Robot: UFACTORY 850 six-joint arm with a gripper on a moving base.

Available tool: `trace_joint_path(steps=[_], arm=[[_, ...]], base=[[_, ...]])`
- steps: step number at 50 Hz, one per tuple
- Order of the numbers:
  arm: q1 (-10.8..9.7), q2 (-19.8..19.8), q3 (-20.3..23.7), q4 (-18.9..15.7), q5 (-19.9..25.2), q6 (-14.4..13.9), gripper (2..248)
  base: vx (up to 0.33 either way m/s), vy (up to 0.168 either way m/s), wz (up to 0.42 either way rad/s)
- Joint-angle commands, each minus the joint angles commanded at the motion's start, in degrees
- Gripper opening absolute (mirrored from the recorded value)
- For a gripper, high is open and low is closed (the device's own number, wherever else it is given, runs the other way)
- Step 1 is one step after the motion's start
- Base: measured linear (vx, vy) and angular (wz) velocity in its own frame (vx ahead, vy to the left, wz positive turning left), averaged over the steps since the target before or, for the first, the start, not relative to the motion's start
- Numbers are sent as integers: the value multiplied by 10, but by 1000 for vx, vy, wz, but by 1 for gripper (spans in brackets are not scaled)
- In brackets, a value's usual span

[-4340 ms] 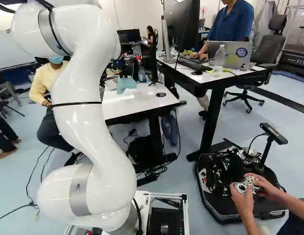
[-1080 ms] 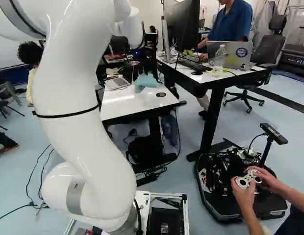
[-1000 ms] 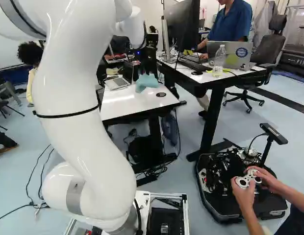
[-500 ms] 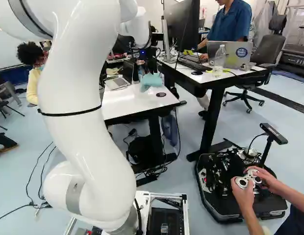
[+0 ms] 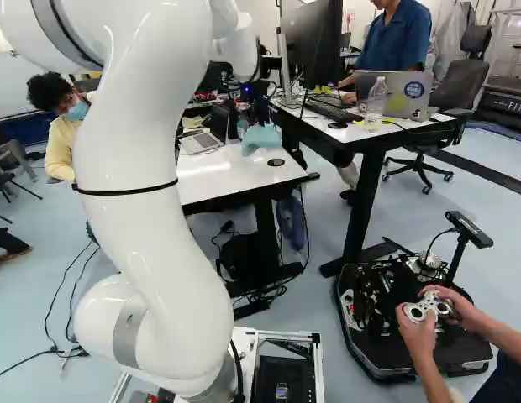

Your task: Clean the table with the green towel

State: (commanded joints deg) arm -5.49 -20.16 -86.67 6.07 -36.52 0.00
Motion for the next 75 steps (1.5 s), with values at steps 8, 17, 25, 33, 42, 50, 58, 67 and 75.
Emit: trace_joint_path(steps=[8, 17, 25, 33, 42, 50, 58, 67, 75], arm=[[0, 0, 0, 0, 0, 0, 44], [0, 0, 0, 0, 0, 0, 52], [0, 0, 0, 0, 0, 0, 118], [0, 0, 0, 0, 0, 0, 153], [0, 0, 0, 0, 0, 0, 226], [0, 0, 0, 0, 0, 0, 247], [0, 0, 0, 0, 0, 0, 247], [0, 0, 0, 0, 0, 0, 247], [0, 0, 1, 0, 1, 0, 247]], base=[[0, 0, 0], [0, 0, 0], [0, 0, 0], [0, 0, 0], [0, 0, 0], [0, 0, 0], [0, 0, 0], [0, 0, 0], [0, 0, 0]])
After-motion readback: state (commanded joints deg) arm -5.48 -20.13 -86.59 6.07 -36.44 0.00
